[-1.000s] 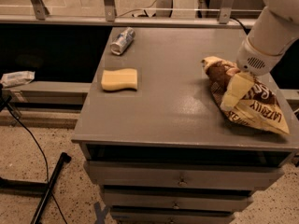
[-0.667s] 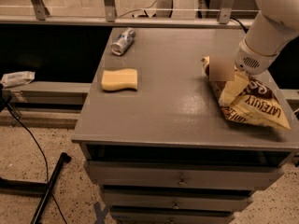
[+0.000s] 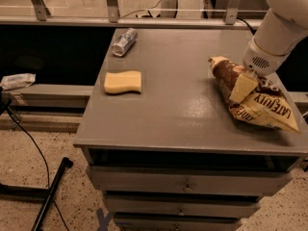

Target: Move brown chip bag near sponge

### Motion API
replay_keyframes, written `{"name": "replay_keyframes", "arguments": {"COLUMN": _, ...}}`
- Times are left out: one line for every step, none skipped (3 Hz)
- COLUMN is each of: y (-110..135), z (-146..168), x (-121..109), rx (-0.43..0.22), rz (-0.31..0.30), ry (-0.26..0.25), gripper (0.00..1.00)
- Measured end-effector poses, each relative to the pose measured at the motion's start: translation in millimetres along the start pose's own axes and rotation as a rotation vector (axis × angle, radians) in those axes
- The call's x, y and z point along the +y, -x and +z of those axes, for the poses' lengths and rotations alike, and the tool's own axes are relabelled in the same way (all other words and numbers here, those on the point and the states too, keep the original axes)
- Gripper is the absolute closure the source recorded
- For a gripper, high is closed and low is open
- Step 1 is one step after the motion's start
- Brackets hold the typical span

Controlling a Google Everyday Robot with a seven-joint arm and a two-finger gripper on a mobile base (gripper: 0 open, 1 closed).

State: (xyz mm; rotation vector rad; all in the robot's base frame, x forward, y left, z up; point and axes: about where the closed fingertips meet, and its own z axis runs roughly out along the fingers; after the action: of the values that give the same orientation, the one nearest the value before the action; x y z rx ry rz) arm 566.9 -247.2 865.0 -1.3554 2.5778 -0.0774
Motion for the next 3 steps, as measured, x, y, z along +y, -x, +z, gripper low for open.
{"name": "replay_keyframes", "arguments": {"y": 0.1, "z": -0.3, "x": -0.1, "rx": 0.0, "rz": 0.0, "ry": 0.0, "gripper": 1.0}}
{"name": "replay_keyframes", "arguments": {"y": 0.2, "z": -0.3, "x": -0.1, "rx": 0.0, "rz": 0.0, "ry": 0.0, "gripper": 1.0}}
{"name": "replay_keyframes", "arguments": {"y": 0.2, "z": -0.3, "x": -0.1, "rx": 0.0, "rz": 0.0, "ry": 0.0, "gripper": 1.0}}
